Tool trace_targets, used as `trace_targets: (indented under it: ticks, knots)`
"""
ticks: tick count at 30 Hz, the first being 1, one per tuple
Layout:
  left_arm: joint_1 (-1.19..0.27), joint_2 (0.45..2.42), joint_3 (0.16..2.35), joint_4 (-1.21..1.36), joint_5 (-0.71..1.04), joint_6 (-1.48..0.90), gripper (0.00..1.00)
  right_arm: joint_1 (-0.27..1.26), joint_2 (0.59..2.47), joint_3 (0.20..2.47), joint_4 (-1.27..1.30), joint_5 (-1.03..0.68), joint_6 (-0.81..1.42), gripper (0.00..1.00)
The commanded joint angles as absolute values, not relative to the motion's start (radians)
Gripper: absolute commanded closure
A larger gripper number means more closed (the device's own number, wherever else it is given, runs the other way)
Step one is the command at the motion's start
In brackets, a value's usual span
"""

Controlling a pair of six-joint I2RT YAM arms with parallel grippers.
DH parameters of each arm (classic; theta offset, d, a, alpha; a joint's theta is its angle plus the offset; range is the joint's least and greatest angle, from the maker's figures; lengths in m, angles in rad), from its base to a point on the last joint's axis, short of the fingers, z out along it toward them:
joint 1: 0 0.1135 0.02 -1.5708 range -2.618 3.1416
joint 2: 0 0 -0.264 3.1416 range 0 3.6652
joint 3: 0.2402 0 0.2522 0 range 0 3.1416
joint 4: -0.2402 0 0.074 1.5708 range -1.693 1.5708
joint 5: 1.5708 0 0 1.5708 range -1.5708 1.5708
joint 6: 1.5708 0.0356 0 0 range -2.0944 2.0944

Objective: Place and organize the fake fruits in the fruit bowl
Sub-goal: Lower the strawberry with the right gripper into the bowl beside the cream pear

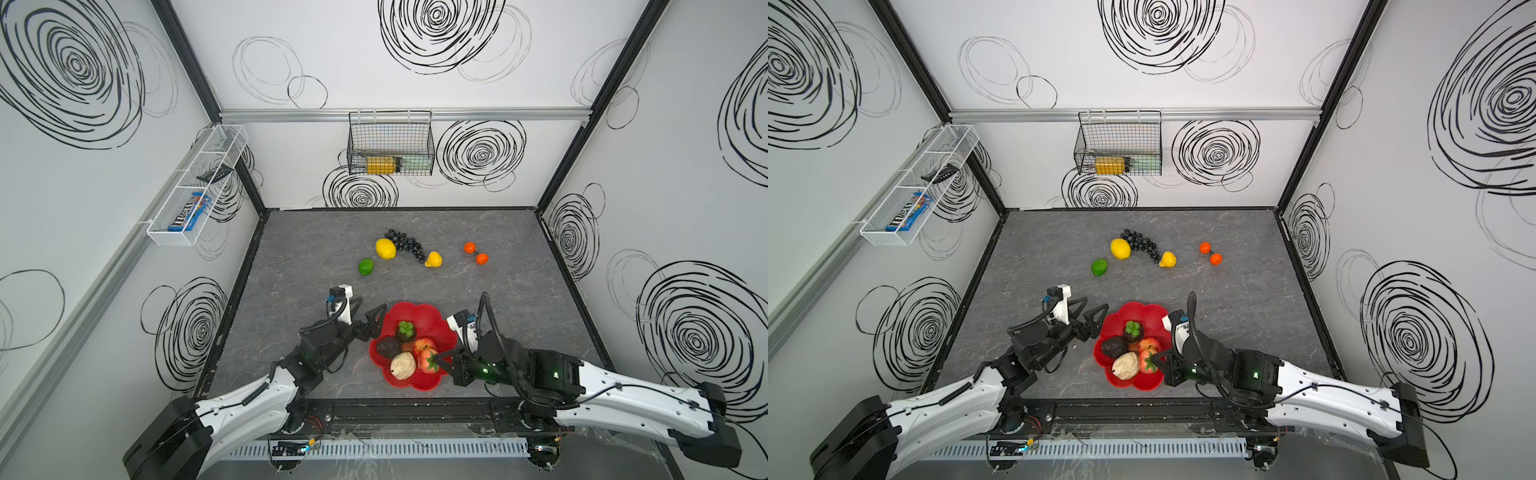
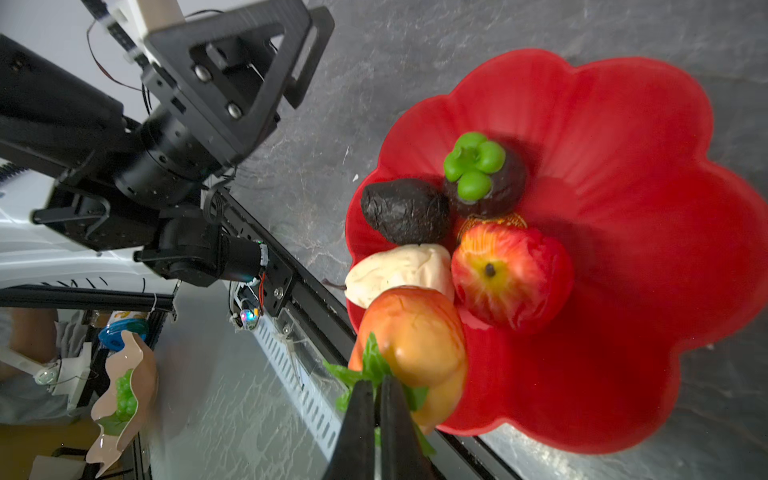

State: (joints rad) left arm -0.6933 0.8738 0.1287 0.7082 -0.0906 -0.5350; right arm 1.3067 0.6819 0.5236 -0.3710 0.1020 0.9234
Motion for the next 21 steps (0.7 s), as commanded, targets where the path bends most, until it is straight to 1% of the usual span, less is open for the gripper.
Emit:
trace_targets:
  ticks: [1,7,14,21]
  knots:
    - [-0.683,0.863,0.111,0.778,-0.089,-0.551,0.04,1.366,0.696,0.517,-0.407,0.205,1.006,0.94]
    - [-0.678,0.848,0.100,0.782,-0.087,-0.554,0.04,1.413,0.757,0.503,-0.386,0.239,1.013,0.94]
    - [-0.672,0.846,0.094,0.788,-0.085,-0.560,0.04,1.419,0.800,0.496,-0.359,0.257,0.994,0.94]
    - [-0.669,0.847,0.092,0.791,-0.080,-0.563,0.04,1.419,0.838,0.470,-0.298,0.236,0.987,0.92]
